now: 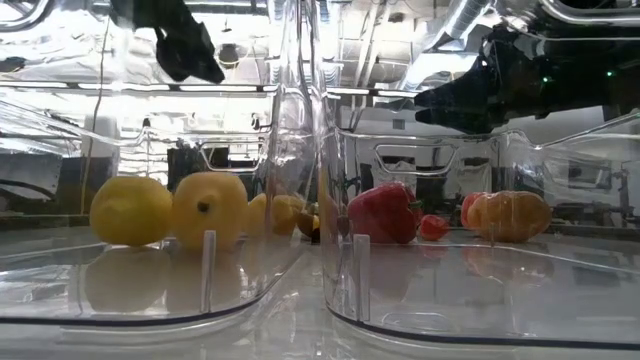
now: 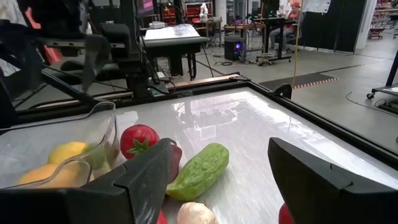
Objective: Sort produce into baskets
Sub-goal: Put the cucumber into the right transparent bin
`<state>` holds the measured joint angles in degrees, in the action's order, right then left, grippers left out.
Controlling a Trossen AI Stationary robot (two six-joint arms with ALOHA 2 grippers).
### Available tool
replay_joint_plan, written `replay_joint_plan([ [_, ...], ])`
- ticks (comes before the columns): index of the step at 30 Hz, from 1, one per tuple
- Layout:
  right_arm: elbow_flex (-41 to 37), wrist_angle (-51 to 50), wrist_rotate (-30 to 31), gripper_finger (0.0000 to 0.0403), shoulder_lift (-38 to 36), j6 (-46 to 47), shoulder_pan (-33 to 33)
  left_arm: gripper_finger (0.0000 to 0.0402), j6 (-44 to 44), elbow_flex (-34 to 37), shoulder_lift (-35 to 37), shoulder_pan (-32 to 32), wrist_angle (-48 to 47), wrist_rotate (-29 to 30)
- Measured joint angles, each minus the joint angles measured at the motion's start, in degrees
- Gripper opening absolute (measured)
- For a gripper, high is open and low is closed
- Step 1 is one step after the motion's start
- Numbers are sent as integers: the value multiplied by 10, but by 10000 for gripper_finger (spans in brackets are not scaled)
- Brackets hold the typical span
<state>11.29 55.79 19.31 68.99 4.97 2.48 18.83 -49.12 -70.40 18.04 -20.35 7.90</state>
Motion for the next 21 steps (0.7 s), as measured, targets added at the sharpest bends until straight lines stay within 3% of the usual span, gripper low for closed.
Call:
replay_joint_plan([
  [10,0,1,0,297,0,1,0,269,5,0,0,-91,-51,29],
  [16,0,4,0,297,0,1,0,258,-75,-1,-46,-188,-25,-52],
  [21,0,4,0,297,0,-3,0,255,-130,-59,-100,-257,-54,-98],
])
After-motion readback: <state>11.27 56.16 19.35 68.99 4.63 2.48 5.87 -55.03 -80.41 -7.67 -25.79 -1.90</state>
